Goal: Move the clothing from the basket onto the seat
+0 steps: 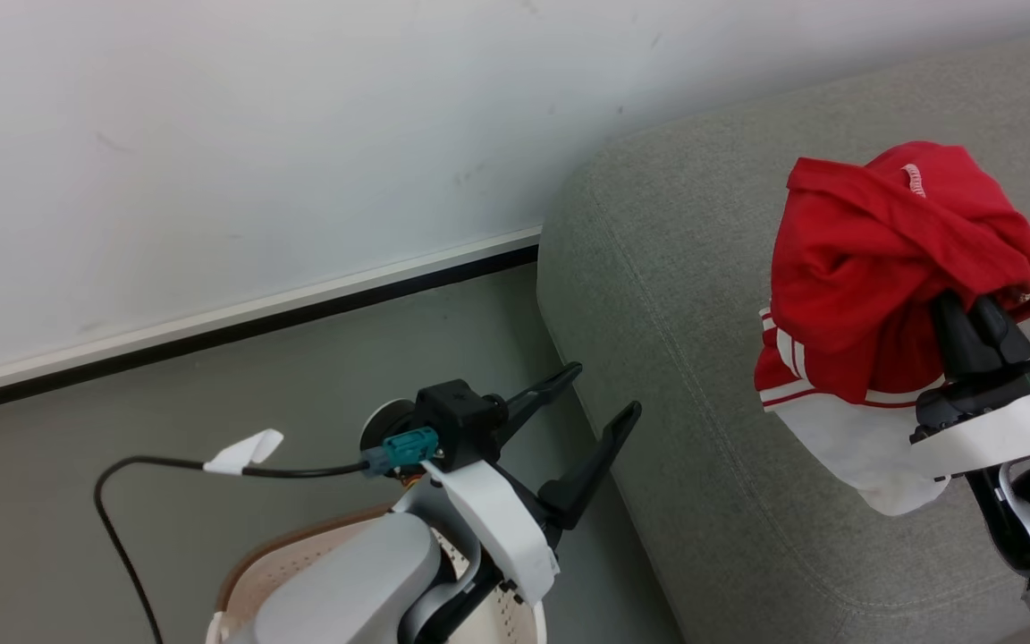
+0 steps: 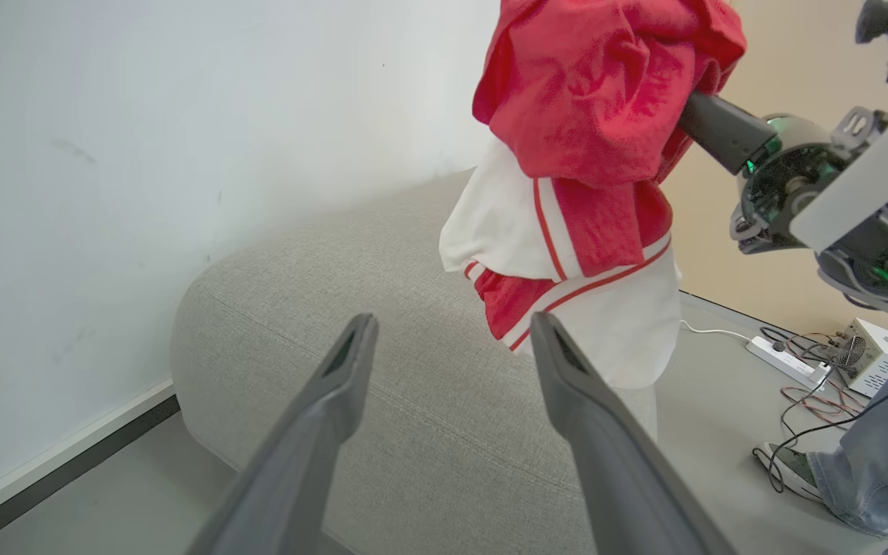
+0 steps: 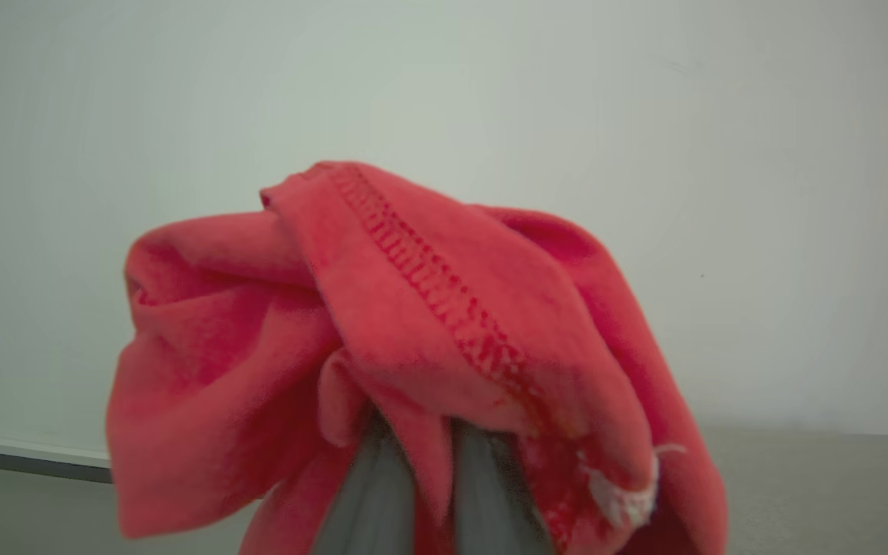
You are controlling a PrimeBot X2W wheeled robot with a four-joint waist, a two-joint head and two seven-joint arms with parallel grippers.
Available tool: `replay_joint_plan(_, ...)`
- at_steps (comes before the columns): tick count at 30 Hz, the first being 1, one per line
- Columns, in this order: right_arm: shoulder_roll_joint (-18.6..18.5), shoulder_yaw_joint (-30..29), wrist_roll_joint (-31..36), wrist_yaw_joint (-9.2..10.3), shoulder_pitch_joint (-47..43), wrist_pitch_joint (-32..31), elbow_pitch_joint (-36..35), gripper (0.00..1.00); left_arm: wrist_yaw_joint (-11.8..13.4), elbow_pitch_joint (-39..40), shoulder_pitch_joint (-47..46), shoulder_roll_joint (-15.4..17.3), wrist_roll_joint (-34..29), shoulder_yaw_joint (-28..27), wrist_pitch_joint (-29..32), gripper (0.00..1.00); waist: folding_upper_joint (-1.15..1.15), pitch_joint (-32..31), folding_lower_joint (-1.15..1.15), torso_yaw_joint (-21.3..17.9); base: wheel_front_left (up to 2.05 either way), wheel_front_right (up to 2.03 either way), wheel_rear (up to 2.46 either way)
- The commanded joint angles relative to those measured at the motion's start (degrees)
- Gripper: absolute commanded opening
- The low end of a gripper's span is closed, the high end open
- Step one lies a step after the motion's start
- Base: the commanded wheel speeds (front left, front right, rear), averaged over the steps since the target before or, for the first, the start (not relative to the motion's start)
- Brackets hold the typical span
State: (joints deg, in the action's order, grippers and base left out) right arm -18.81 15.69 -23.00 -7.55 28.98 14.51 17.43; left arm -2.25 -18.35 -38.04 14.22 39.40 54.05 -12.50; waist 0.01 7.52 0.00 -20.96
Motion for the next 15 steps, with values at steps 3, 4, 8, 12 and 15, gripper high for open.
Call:
replay_joint_plan(3, -0.38, -1.46, -0.03, 0.12, -0.23, -0.50, -0.78, 0.00, -0.07, 0.08, -0.60, 0.40, -0.09, 0.10, 0.34, 1.00, -0.01, 1.03, 0.00, -0.91, 0.00, 0.00, 0.00)
replay_joint_plan(4, -0.45, -1.97, 0.08, 0.12, -0.25, -0.77, -0.97, 0.00, -0.05, 0.16, -0.79, 0.42, -0.12, 0.14, 0.46, 1.00, -0.01, 1.29, 0.00, -0.95, 0.00, 0.00, 0.00)
replay_joint_plan(8, -0.80, -3.89, -0.42, 0.12, 0.93, -1.56, -1.64, 0.00, -0.28, 0.63, -1.60, 0.63, -0.54, 0.42, 0.82, 1.00, -0.01, 2.65, 0.00, -0.61, 0.00, 0.00, 0.00)
replay_joint_plan(12, -1.27, -4.94, -1.79, 0.12, 2.54, -3.06, -1.83, 0.00, -0.63, 1.13, -2.02, 0.91, 0.13, 0.47, 1.32, 1.00, -0.01, 4.22, 0.00, 0.29, 0.00, 0.00, 0.00)
replay_joint_plan(15, -2.12, -5.79, -3.02, 0.12, 4.29, -4.21, -1.62, 0.00, -0.81, 1.46, -2.70, 1.27, 0.09, 0.54, 1.76, 1.00, -0.01, 5.32, 0.00, 1.20, 0.00, 0.00, 0.00)
